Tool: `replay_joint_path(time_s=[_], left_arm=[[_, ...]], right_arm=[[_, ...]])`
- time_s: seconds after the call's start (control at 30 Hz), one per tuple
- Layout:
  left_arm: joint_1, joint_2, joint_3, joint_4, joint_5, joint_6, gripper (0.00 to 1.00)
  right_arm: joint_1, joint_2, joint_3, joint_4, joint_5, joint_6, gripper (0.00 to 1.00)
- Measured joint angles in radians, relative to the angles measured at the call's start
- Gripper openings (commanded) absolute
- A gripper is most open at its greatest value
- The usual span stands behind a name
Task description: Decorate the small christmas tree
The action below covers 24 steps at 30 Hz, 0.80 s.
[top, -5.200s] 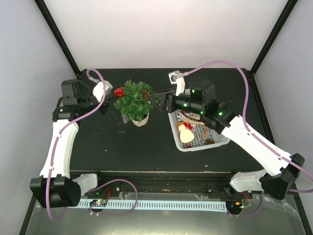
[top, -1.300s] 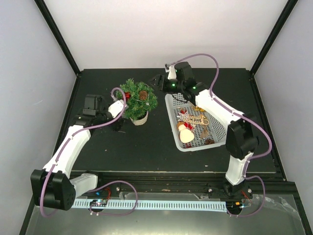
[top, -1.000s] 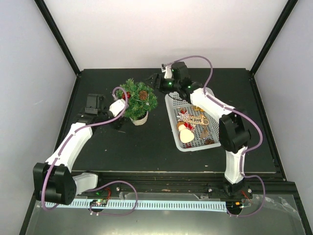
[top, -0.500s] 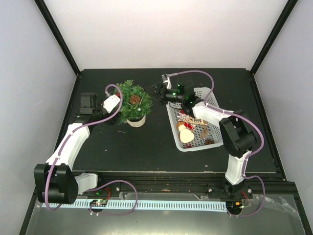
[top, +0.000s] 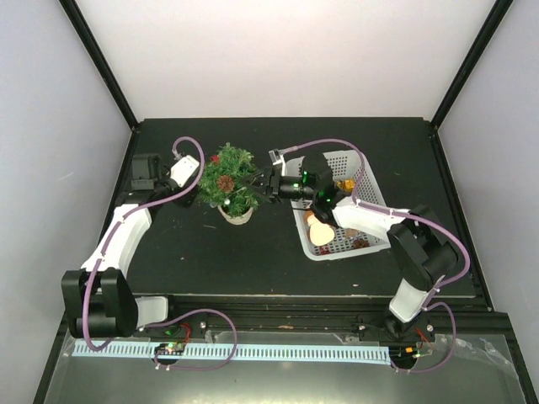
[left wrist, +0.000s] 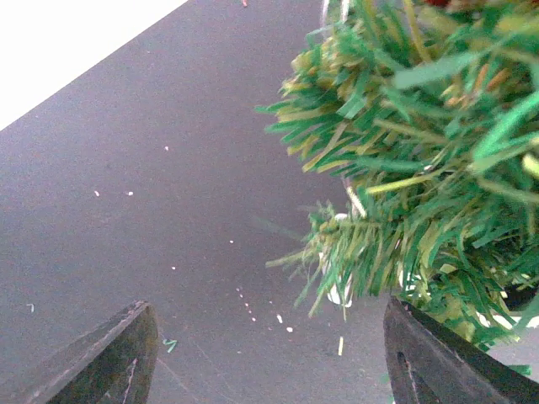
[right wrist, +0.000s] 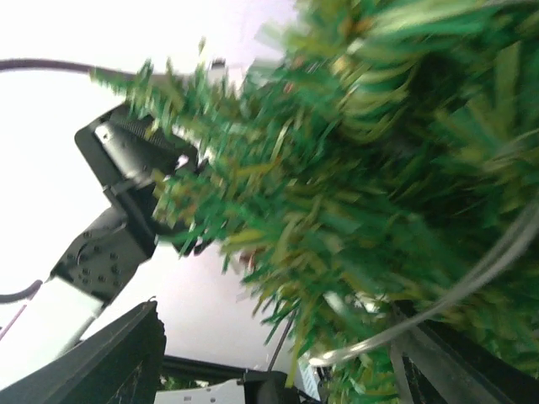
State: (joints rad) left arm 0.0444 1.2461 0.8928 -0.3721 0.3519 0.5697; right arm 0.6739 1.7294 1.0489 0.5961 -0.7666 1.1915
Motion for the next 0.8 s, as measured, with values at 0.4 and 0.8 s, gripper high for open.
replay_joint_path(time_s=[0.4, 0.8], left_arm=[[0.021, 0.140, 0.080, 0.037, 0.011, -0.024, 0.75], [0.100, 0.072, 0.087, -0.010, 0.060, -0.055, 0.83]], right_arm=[[0.105, -0.066, -0.048, -0.071, 0.070, -0.104, 0.73], [0.088, -0.356, 0.075, -0.615, 0.357, -0.461, 0.78]])
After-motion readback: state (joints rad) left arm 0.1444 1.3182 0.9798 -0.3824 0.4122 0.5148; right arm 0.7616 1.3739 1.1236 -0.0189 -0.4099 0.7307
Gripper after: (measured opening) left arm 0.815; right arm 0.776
